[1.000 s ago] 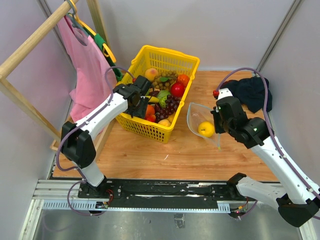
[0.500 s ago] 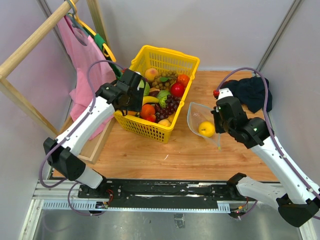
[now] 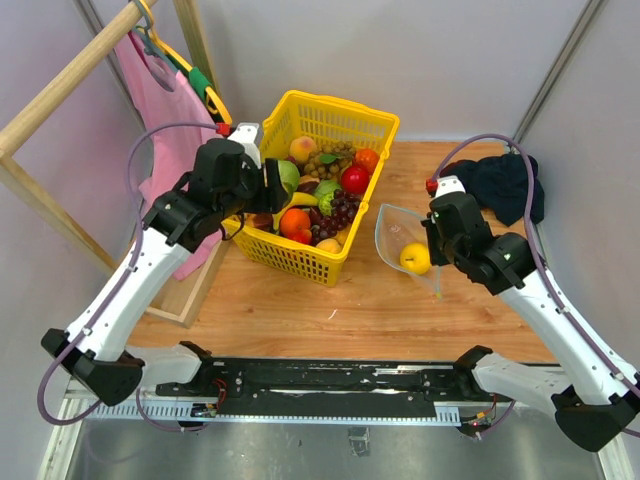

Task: Place the food in the zip-top bag and seal the zipper
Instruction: Pick up the fake fruit from the bin, then place the fake fruit in the zipper food storage bag.

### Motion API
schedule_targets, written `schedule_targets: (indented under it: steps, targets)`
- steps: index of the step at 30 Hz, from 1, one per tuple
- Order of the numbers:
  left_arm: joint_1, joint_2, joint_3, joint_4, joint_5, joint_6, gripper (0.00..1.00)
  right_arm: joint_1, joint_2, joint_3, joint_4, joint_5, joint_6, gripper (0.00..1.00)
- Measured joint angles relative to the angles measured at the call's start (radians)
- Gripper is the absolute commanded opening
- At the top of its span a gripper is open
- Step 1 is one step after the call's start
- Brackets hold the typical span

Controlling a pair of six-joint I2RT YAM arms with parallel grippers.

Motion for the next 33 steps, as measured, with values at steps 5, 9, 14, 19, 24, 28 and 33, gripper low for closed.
schedule_targets:
  steps: [5,9,14,19,24,28,33]
  targets:
    - [-0.018,-0.063,-0.050,0.121,0.141,-0.034,0.00,0.000,0.008,0.002,0.000,0.000,0.009,0.01]
    - [-0.074,-0.066,-0.059,0.194,0.230,-0.070,0.00,0.000,0.009,0.003,0.000,0.000,0.019,0.01]
    - [-0.177,-0.050,-0.059,0.274,0.301,-0.111,0.00,0.000,0.009,0.003,0.000,-0.001,0.027,0.01]
    - [-0.264,-0.019,-0.069,0.339,0.339,-0.142,0.00,0.000,0.009,0.003,0.000,-0.002,0.035,0.00]
    - [-0.321,0.029,-0.076,0.384,0.357,-0.167,0.00,0.000,0.009,0.003,0.000,-0.007,0.043,0.01]
    - [-0.357,0.069,-0.075,0.404,0.360,-0.180,0.00,0.000,0.009,0.003,0.000,-0.013,0.047,0.00]
    - [-0.404,0.161,-0.047,0.394,0.327,-0.188,0.00,0.000,0.008,0.003,0.000,-0.024,0.050,0.01]
